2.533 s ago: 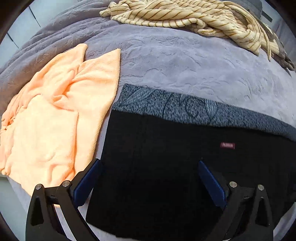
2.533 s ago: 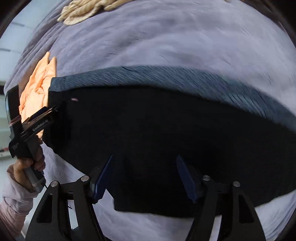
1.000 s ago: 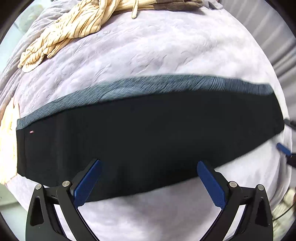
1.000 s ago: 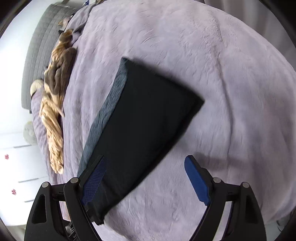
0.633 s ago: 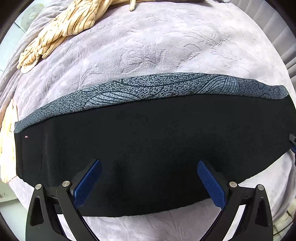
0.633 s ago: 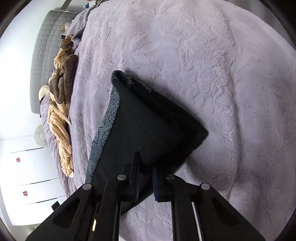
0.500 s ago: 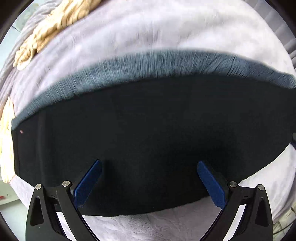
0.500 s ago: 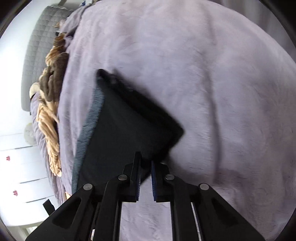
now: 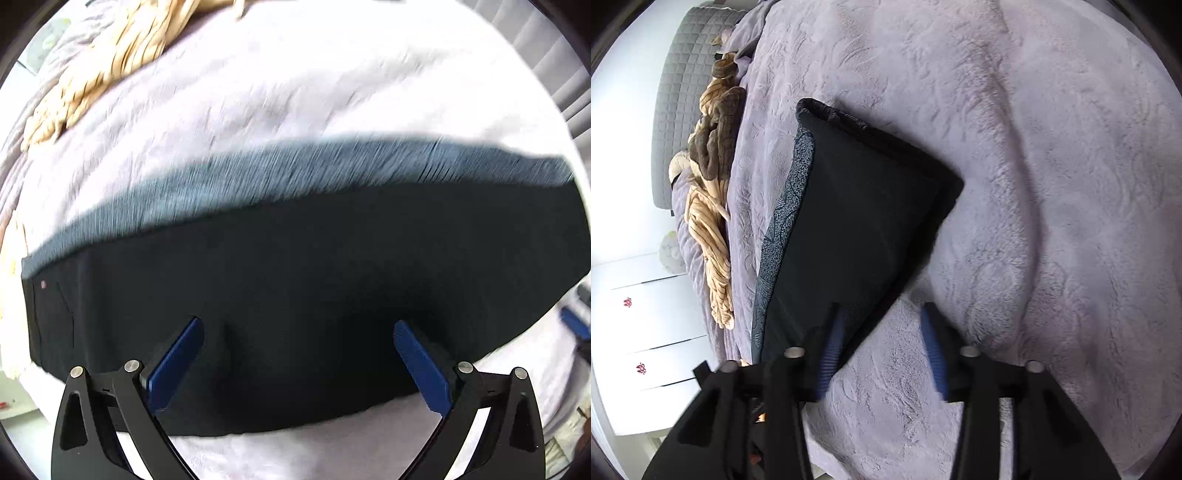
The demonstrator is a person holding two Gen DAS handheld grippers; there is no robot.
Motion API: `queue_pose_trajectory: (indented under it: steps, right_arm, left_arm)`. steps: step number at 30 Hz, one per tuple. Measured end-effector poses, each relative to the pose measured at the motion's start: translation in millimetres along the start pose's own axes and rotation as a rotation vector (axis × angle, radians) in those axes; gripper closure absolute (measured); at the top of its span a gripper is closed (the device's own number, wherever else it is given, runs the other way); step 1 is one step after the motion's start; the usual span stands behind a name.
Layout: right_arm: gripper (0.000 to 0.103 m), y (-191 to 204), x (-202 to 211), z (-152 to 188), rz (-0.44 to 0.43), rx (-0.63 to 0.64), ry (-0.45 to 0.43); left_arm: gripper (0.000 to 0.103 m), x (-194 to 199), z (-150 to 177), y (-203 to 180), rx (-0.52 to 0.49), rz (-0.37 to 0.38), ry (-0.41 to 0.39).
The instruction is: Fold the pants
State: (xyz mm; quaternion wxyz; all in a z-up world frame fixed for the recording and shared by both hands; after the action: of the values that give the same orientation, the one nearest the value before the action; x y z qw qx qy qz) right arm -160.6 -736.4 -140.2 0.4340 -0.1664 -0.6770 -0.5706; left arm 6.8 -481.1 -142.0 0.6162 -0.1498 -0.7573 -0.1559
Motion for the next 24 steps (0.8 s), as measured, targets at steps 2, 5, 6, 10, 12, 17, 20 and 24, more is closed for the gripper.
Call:
queue_pose_trajectory:
  steps: [2,5,6,10,12,17,20,24]
  right_arm:
    - [0.052,2,-3,-2,-0.001,0.015,-0.002]
    - [0.052,3,-10,-6,0.006,0.02,-0.004]
    - [0.052,3,-12,-7,0.008,0.02,-0.005]
    - [0.053,0,-15,-8,0.011,0.033,-0.018]
    - [0.052,-1,-17,-8,0.001,0.039,-0.028]
    - [0.053,2,-20,-19,-0.036,0.055,-0.086]
    - [0.053,2,-26,-26,-0.045,0.03,-0.097]
    - [0.054,0,-30,-34,-0.085,-0.027,-0.098]
  left_arm:
    - [0.0,5,-19,-9,0.02,0.018,-0.047]
    - [0.0,-1,-50,-24,0.051,0.031,-0.096]
    - [0.0,-8,-58,-29,0.054,0.018,-0.106]
    - [0.0,-50,-73,-40,0.045,-0.051,-0.099]
    - [0.0,-50,-73,-43,0.026,-0.062,-0.128]
    - [0.0,-18,-63,-46,-0.014,-0.023,-0.124]
    - [0.0,4,-51,-50,-0.007,0.049,-0.136]
    - [0.0,21,-23,-71,0.028,0.083,-0.146]
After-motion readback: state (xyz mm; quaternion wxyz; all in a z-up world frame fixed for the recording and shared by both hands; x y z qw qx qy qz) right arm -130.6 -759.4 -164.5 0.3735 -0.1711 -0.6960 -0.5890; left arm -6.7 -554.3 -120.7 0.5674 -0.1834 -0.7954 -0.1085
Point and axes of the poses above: each gripper's, at about its wrist camera, not at the fingertips, and x roughly against the way its jaws point, y to its left, z to its underside, the point moved 2 cm from there along -x, roughly the way its jaws point, and after that the axes turned 4 degrees about -y, right-handed, at the moved point
